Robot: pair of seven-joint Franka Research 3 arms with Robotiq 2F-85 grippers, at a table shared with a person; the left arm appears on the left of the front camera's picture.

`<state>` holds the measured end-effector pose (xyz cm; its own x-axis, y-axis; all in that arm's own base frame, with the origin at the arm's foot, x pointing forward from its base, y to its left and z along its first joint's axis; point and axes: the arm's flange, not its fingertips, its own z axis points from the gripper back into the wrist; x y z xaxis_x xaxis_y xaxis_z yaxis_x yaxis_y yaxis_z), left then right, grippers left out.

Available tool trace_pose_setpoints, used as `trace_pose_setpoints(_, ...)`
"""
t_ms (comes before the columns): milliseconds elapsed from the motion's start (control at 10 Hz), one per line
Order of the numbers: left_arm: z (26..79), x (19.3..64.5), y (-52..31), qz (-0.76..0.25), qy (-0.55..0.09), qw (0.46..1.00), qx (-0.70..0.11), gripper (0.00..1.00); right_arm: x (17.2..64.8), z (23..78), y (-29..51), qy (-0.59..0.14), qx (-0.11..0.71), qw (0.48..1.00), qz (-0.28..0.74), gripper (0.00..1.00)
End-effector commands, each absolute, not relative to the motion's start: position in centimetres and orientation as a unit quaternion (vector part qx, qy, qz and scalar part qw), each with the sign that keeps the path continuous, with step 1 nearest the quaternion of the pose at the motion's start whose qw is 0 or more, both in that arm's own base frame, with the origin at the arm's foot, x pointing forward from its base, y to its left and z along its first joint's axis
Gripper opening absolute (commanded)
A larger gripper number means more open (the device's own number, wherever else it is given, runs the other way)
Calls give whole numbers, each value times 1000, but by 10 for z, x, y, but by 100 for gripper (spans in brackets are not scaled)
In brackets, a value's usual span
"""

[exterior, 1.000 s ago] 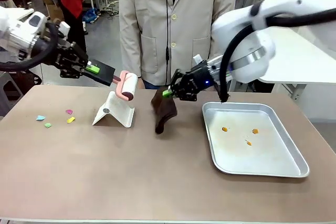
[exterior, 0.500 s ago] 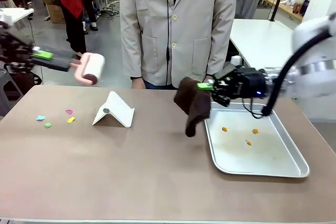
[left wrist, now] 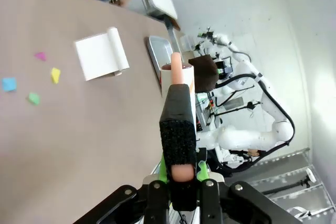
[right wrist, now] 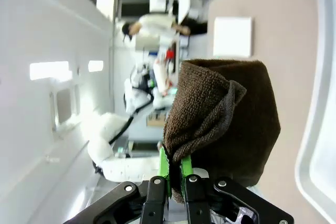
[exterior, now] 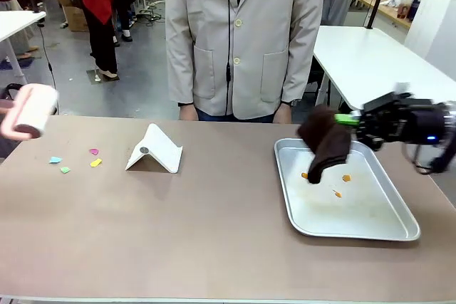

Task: Clean the surface of the table.
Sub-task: Hold the Lint Roller with your left hand and the towel with your right hand.

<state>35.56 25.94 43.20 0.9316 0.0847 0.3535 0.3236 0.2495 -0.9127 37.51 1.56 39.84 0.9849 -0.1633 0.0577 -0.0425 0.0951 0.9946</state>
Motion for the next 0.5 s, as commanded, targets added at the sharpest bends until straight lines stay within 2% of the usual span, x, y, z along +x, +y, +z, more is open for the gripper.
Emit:
trace_pose_setpoints(0, 412, 352, 297, -86, -165, 764, -617, 0, 341, 407, -30, -98, 651, 749, -71, 0)
trace_pose_setpoints(300, 381, 338, 334, -100, -172, 736, -647, 0, 321, 409, -118, -37, 642, 763, -63, 0)
trace_pose_setpoints(400, 372, 338, 339, -93, -162, 733, -654, 0, 315, 404, -141, -37, 639, 761, -101, 0)
